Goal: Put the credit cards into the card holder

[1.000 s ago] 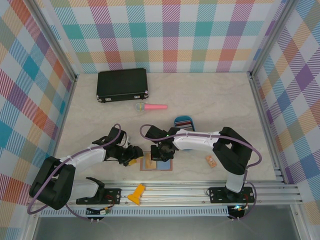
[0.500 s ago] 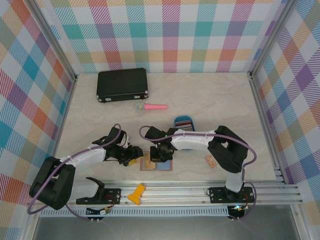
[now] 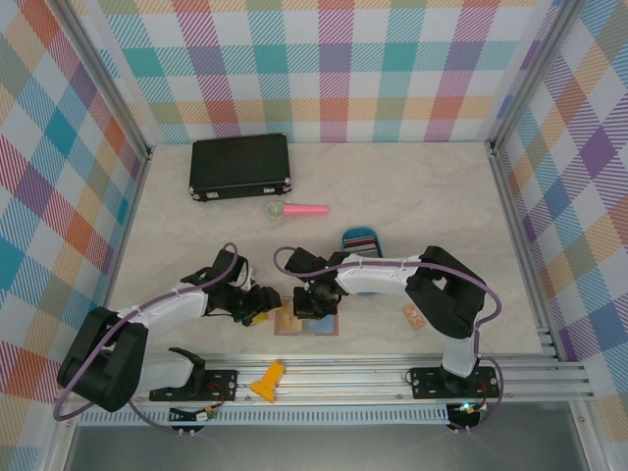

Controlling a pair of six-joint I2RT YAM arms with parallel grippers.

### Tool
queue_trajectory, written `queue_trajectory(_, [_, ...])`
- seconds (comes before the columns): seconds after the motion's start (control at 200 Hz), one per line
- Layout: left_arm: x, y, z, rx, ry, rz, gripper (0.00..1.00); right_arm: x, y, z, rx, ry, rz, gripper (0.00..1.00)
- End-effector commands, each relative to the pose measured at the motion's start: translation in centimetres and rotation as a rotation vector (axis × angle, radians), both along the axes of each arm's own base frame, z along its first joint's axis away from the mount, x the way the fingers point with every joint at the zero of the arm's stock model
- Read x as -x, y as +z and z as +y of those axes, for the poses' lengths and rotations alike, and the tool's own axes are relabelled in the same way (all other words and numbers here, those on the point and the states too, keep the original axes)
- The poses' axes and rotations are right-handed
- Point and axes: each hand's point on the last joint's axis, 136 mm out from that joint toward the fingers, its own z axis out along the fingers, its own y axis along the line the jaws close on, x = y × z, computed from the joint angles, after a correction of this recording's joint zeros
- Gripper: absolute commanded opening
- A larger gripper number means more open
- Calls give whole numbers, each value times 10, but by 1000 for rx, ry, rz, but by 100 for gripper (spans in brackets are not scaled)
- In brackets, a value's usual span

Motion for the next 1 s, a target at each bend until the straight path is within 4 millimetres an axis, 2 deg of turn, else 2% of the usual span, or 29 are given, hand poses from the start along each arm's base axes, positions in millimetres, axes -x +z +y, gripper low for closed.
queue_trajectory(0.0, [24,-25,20,-116,2,94,55,0,10,8,-55,17,-16,5])
queue_trajectory(0.095, [25,-25,20,-116,3,95,55,-4,28,0,-52,10,-66,7])
queue_trajectory(0.14, [24,-24,20,-117,3,92,55,-5,38,-8,-42,4,-93,11])
queue_trajectory(0.2, [23,-21,20,-113,4,85,55,-6,46,-19,-33,-11,-118,22])
queue_trajectory(0.27, [19,-14,16,-90,2,59,55,-7,57,-34,-42,-37,-141,40])
queue_trajectory(0.34, [10,6,9,-44,-6,-5,58,-8,61,-54,-35,-63,-156,50])
queue_trajectory(0.425, [-3,43,5,-14,-5,-119,62,-11,62,-75,-58,-96,-155,54])
queue_trajectory(0.52, [-7,77,30,-154,26,-200,65,-14,63,-99,-71,-141,-160,56])
queue_trajectory(0.605, [-3,92,58,-319,38,-193,64,-15,66,-110,-88,-155,-173,57])
queue_trajectory(0.675, [5,91,73,-411,42,-147,62,-15,67,-114,-96,-153,-173,57])
queue_trajectory(0.74, [11,82,78,-446,35,-94,61,-15,65,-114,-107,-145,-163,57])
queue_trajectory(0.835, [16,70,81,-488,29,-36,54,-14,63,-108,-134,-133,-148,57])
queue_trajectory(0.995, [18,50,76,-478,75,9,53,-13,60,-101,-169,-129,-128,57])
